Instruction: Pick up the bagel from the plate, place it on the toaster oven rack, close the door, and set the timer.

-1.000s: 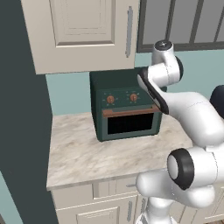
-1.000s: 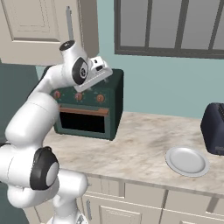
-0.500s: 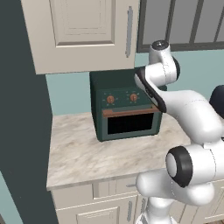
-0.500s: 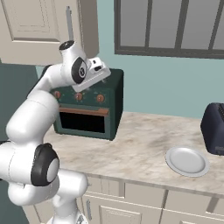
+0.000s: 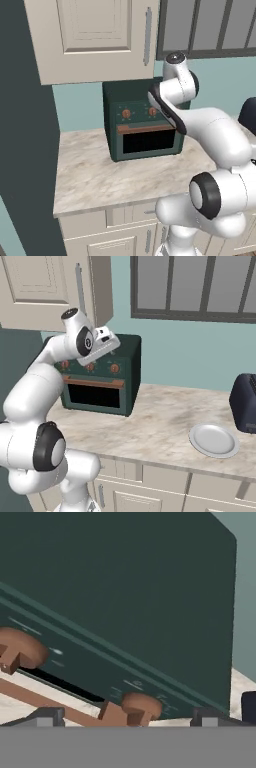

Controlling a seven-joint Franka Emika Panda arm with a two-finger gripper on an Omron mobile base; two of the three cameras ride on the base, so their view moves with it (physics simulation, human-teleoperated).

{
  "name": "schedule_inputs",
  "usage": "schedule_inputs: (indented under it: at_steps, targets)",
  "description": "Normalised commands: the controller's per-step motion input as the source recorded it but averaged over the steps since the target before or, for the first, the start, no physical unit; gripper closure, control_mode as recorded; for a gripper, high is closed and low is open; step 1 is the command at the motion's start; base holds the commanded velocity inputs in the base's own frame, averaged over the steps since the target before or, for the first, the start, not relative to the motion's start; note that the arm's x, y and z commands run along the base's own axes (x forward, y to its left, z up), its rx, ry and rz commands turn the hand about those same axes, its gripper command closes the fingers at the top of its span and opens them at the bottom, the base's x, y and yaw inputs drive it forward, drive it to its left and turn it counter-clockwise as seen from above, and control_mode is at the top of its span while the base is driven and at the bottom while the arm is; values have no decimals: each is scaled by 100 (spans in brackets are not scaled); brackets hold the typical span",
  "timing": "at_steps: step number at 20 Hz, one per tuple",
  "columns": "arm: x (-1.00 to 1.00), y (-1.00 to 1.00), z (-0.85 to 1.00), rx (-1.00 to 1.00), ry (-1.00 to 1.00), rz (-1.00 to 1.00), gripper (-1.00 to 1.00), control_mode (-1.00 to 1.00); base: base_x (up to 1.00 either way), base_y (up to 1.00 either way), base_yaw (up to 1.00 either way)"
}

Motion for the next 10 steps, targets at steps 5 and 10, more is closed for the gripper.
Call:
schedule_inputs:
  at_steps: [5,10]
  targets:
    - [-7,2,-14,0,-12,0,-100,-100,0,0,0]
    - [-20,0,-22,0,-18,0,-100,-100,0,0,0]
